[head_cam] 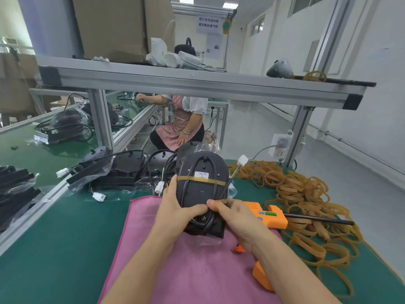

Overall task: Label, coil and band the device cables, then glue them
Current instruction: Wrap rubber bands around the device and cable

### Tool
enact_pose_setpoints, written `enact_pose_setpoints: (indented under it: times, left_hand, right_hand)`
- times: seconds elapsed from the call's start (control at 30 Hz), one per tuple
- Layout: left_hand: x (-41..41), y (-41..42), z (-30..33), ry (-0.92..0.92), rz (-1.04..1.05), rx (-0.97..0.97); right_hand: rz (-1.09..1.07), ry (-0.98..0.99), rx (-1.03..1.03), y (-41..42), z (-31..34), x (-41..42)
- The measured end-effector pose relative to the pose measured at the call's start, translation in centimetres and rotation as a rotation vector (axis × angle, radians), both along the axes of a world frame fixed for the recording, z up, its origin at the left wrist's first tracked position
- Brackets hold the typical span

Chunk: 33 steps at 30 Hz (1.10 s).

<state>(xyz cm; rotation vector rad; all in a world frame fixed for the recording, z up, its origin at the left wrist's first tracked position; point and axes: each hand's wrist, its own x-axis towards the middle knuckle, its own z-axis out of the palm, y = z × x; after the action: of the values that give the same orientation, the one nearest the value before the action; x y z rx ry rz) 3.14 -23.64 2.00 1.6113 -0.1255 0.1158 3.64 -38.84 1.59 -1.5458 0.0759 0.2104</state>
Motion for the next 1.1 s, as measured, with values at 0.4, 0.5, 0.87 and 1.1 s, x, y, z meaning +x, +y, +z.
enact_pose_setpoints:
  times: [0.4,0.5,0.87,1.1]
  left_hand:
    - [-2.8,-5.6,-2.6,-0.521,0.567,0.677]
    - [-2.0,-5.6,-2.4,-0.581,0.653,0.715]
    - [-1.5,-3.8,-2.1,-0.582,0.466,0.646]
    - [-0.4,-2.8,-2.4,0.173,0.270,0.207]
  right_hand:
    - [-0.411,-0.046,0.313,2.6,-0.3,0.4]
    - [-0.482,-0.081,0.319,3.2,-0.5,0.4]
    - [-0.565,-0.121,0.228,2.1,-1.4,0.2]
    - [-0.647,-0.116,0.323,2.0,-0.9,0.5]
